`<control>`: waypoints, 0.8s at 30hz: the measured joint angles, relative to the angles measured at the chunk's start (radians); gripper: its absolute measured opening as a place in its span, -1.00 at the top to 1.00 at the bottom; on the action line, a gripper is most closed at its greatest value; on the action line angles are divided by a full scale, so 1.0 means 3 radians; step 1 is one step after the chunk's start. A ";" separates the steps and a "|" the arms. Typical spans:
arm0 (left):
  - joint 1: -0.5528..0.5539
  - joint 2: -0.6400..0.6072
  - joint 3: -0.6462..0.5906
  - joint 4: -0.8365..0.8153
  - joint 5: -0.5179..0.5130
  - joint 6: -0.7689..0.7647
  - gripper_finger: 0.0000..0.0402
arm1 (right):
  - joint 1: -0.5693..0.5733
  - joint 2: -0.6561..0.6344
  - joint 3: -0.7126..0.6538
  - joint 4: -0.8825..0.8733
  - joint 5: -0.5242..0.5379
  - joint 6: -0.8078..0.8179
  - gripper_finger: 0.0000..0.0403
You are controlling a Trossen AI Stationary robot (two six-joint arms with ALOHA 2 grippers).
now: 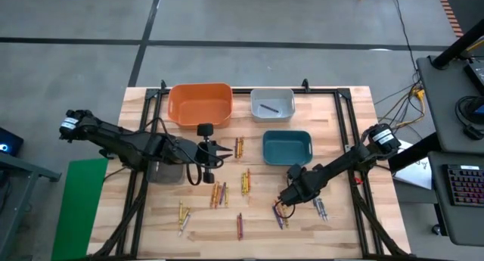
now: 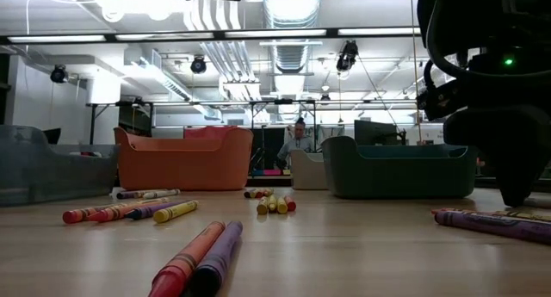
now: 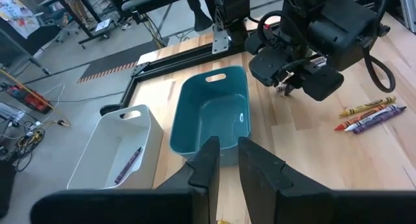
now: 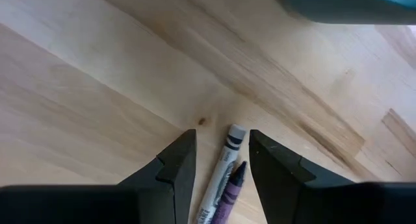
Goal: Sort crayons
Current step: Put the white crayon into the black bin
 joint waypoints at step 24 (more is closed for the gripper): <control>0.0000 0.0000 0.0001 0.0004 0.0000 -0.0001 0.80 | 0.0000 -0.0008 -0.0092 0.0360 0.0016 -0.0048 0.52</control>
